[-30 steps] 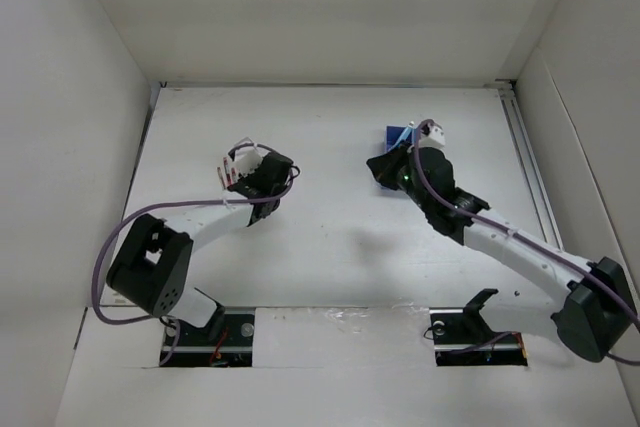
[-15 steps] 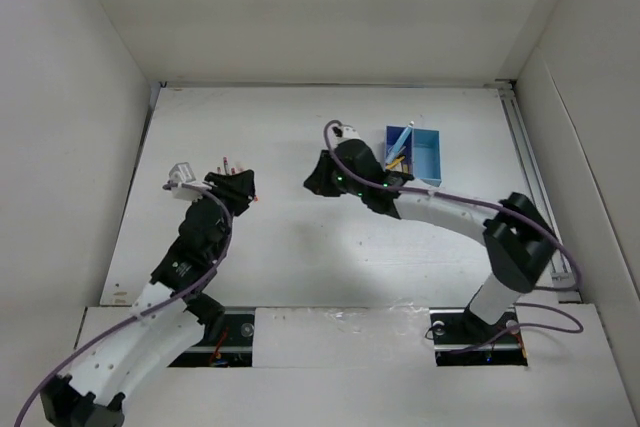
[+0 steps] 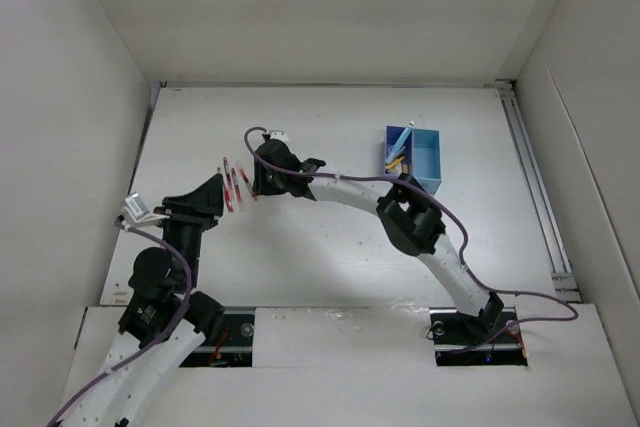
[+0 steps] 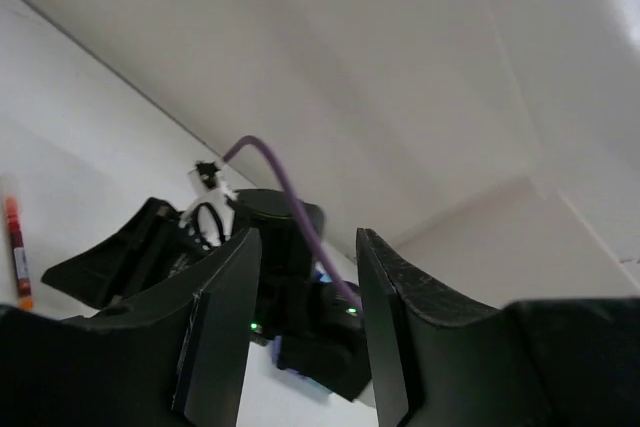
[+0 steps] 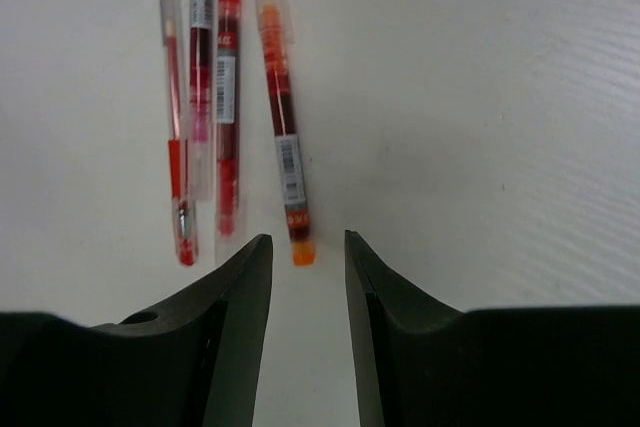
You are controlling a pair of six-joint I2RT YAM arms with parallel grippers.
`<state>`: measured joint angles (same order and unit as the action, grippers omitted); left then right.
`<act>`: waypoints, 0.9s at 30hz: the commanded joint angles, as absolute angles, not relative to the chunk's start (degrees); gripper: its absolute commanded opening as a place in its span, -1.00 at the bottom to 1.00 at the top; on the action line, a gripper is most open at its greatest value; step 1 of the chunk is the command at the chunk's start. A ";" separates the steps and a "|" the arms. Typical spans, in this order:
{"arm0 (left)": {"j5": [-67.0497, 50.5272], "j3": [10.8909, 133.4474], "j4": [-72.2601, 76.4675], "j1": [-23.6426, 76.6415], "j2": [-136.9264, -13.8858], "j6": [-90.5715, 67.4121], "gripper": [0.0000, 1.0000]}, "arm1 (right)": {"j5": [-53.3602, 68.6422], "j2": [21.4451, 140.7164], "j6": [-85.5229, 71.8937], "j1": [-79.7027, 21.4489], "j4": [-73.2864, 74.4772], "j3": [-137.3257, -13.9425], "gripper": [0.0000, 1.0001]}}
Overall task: Sort the stationery into containers
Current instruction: Pick up the pen from the center of the board.
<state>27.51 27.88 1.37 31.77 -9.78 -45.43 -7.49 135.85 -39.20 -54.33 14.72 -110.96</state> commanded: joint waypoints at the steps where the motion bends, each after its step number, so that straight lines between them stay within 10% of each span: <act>1: 28.65 28.57 2.45 31.73 -6.25 -42.81 -0.20 | -9.40 138.68 -38.58 -54.40 21.35 -119.69 -0.18; 12: 26.89 27.42 3.17 31.73 -5.10 -42.80 -0.12 | -10.88 145.90 -38.58 -56.68 26.89 -127.80 -0.25; 27: 26.89 26.28 2.11 32.26 0.35 -42.80 -0.07 | -22.24 141.52 -41.13 -57.83 27.08 -118.05 -0.91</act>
<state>27.42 26.70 0.75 31.86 -0.56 -43.68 -19.49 143.63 -41.17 -57.47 23.66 -121.78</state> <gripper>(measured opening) 0.462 0.077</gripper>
